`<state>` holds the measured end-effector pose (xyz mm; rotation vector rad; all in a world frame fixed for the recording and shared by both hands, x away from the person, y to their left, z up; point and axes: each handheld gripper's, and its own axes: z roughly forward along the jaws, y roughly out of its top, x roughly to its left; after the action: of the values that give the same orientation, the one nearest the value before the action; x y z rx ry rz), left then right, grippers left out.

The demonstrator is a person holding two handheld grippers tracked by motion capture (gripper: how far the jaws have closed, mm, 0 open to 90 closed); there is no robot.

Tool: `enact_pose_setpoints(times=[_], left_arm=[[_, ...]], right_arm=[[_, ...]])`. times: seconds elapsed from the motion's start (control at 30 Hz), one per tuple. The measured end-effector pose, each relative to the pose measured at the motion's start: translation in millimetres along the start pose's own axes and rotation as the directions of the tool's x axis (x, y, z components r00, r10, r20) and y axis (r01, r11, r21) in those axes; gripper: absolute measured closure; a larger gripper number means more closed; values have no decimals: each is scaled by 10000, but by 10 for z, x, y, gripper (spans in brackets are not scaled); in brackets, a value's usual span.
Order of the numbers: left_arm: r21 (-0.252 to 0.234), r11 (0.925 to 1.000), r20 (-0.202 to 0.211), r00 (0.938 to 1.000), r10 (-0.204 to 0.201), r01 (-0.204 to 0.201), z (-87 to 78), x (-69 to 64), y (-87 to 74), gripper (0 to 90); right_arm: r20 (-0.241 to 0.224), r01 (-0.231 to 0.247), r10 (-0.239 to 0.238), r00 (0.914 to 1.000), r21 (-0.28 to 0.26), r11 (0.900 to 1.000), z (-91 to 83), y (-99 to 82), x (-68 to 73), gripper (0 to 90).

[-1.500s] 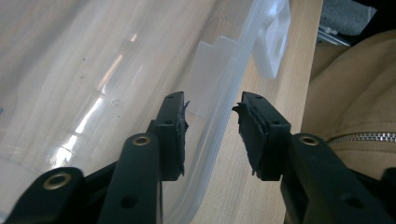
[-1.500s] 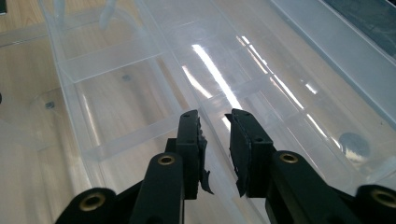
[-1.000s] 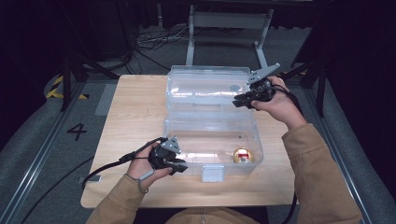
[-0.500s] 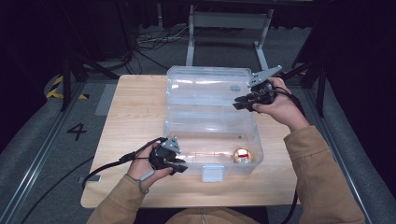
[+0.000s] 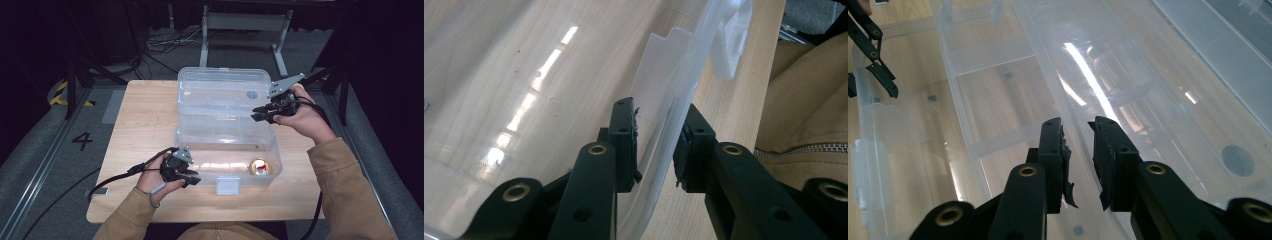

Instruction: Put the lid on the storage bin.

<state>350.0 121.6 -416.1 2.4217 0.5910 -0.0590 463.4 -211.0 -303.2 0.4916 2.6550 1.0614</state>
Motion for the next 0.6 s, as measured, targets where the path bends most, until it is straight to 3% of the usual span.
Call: enact_pose_setpoints(times=[0.6], left_arm=[[1,9999,-51,9999,-114,114,2,-2,-1,729]], right_arm=[[-45,316,-316,9995,44,9995,-76,-30,146,750]])
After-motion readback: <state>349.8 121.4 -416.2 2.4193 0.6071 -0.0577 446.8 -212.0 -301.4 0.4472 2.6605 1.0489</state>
